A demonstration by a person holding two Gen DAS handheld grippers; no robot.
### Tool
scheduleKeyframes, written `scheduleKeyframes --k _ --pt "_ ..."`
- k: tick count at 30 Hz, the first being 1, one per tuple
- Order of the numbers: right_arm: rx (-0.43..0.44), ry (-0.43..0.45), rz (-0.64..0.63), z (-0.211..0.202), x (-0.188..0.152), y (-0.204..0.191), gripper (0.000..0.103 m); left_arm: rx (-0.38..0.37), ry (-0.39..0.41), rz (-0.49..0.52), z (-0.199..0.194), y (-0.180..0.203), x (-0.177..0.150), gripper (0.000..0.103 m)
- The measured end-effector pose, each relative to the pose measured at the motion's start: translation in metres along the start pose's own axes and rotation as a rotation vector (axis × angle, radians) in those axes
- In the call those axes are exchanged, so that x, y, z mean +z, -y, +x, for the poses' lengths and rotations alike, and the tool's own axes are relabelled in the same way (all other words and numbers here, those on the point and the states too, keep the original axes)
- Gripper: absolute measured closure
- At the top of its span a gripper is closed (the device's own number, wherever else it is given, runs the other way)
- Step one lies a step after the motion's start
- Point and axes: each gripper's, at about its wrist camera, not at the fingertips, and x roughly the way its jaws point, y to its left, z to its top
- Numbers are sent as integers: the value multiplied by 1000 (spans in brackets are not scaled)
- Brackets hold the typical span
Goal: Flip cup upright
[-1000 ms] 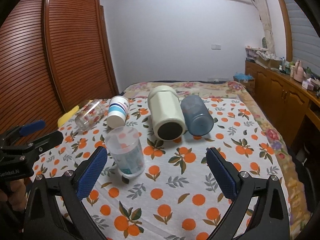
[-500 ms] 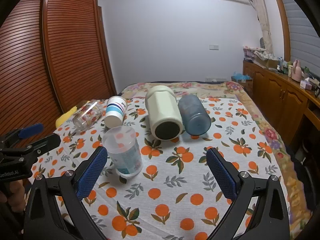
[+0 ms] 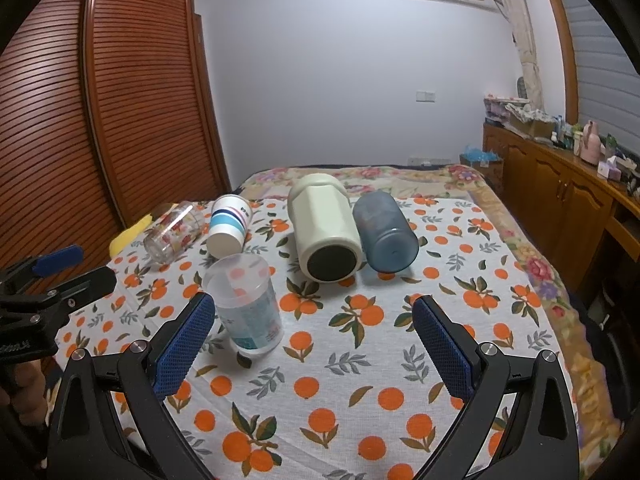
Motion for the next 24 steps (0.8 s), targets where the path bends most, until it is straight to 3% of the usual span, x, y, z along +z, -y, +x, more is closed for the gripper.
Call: scheduleKeyframes --k 24 --pt "-8 11 -8 -3 1 -3 2 -2 2 3 -5 5 2 12"
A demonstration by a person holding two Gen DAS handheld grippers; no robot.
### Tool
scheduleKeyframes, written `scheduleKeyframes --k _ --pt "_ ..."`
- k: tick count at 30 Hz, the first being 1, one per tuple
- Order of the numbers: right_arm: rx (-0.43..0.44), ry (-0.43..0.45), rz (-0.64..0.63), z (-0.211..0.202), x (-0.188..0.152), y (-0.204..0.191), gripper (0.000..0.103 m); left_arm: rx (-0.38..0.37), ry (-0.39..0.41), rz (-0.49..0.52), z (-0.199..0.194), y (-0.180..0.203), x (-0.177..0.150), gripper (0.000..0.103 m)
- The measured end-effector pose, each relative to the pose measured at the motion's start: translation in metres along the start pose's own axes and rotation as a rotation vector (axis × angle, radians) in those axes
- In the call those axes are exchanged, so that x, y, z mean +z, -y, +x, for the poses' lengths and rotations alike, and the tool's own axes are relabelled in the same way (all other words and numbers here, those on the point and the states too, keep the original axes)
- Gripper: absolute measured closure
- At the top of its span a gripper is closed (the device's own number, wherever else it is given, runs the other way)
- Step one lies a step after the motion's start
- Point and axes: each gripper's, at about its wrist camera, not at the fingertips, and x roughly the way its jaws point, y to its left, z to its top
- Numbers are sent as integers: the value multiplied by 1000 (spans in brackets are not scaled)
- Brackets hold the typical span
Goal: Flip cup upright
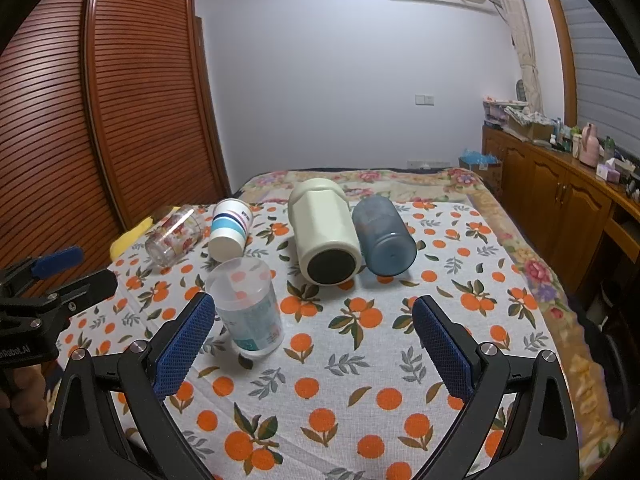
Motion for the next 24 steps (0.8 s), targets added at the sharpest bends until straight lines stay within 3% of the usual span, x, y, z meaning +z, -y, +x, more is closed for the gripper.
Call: scheduleKeyframes --k 24 --pt "-2 0 4 -1 0 1 2 -2 -3 0 0 -2 -2 12"
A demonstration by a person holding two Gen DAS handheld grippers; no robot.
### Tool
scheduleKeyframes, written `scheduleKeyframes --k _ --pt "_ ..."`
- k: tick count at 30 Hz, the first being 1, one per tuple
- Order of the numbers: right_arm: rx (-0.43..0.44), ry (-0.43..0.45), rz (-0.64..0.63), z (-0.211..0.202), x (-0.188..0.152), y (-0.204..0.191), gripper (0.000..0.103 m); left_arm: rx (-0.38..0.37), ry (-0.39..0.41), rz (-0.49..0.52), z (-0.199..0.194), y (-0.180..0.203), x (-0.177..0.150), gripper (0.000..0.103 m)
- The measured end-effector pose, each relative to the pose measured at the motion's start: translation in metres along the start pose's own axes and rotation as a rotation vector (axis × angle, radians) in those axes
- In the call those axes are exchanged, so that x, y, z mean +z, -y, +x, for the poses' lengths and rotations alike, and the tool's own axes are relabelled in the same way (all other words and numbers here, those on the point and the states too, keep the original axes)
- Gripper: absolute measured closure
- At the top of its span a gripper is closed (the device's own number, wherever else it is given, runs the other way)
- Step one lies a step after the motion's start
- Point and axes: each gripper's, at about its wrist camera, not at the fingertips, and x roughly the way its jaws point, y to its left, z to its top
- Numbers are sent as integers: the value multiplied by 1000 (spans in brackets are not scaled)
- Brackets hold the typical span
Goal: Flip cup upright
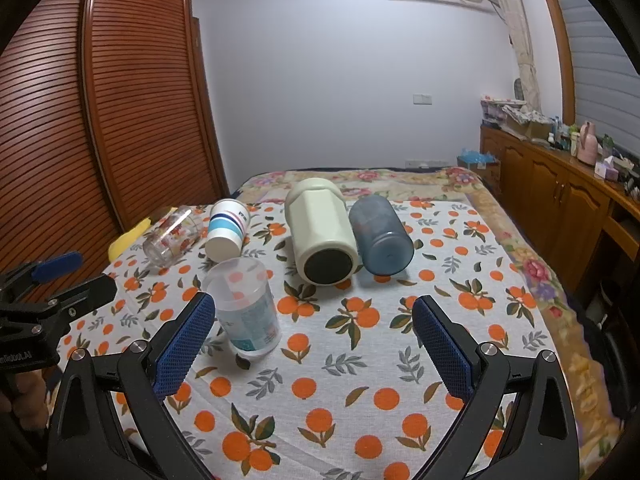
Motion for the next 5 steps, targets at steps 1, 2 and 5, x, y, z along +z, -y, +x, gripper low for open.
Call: scheduleKeyframes --k 1,2,5 --pt "0 0 -1 0 0 0 2 -1 0 0 0 0 0 12" --pt "0 0 -1 0 0 -1 2 0 0 0 0 0 0 12" --pt "0 1 0 0 0 0 2 0 0 0 0 0 0 12"
